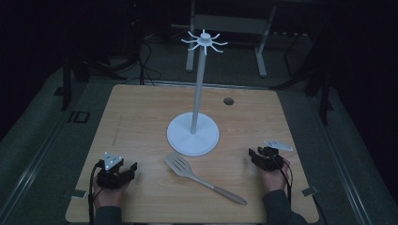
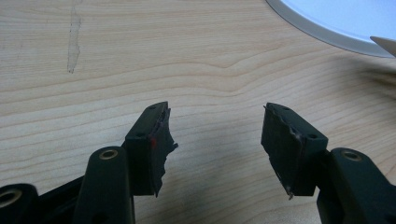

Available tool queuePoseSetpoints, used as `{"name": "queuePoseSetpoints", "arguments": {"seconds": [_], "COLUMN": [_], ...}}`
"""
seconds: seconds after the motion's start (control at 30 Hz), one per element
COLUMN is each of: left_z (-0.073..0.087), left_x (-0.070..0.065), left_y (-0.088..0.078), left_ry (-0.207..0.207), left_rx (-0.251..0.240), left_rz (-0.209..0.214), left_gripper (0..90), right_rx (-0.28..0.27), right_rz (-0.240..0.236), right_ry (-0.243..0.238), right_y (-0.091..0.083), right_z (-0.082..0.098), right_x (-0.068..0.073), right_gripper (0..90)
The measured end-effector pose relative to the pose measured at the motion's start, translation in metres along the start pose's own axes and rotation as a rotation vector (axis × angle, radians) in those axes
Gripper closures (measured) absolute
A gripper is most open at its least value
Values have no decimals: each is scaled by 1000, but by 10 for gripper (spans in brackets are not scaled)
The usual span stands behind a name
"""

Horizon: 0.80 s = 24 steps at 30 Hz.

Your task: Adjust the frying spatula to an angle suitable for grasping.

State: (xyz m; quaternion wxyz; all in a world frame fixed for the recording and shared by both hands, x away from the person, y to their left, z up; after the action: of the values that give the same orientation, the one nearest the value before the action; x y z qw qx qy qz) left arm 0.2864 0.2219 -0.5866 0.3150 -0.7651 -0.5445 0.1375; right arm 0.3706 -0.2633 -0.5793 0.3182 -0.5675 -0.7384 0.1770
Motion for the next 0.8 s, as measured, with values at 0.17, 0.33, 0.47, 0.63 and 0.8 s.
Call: {"name": "queuePoseSetpoints", "arguments": {"seconds": [0.17,0.33,0.47,0.63,0.8], "left_z": [0,0,0,0,0], "left_x": [0,-1,-1,-2,-2], "left_y": [-1,0,0,0,0], "left_ry": [-2,1,1,5,4], "left_rx": [-3,0,1,2,2], "left_rz": [-2,-2,0,1,0], "left_gripper": [424,424,425,425,425], "right_rx": [32,75,101,164,211], "right_rz": [-9,-113,-210,-258,-307], "right_ry": [-28,-111,-179,-284,-364], "right_y": [-21,-41,-57,-69,-74], "right_z": [6,21,36,62,85], "right_x": [12,30,47,65,79], "right_gripper": [548,622,717,882,899]}}
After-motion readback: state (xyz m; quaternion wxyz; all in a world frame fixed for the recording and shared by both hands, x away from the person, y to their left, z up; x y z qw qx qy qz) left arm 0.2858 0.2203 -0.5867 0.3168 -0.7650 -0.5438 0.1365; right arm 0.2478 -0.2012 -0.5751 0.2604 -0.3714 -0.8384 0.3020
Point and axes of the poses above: each handheld gripper's, and its own axes: y roughly forward along the jaws, z roughly out of its underside, x roughly to its left, the point moved 5 cm from there along y, roughly forward along the jaws, and after that the axes turned 14 degrees about y, right-handed, at the moved point
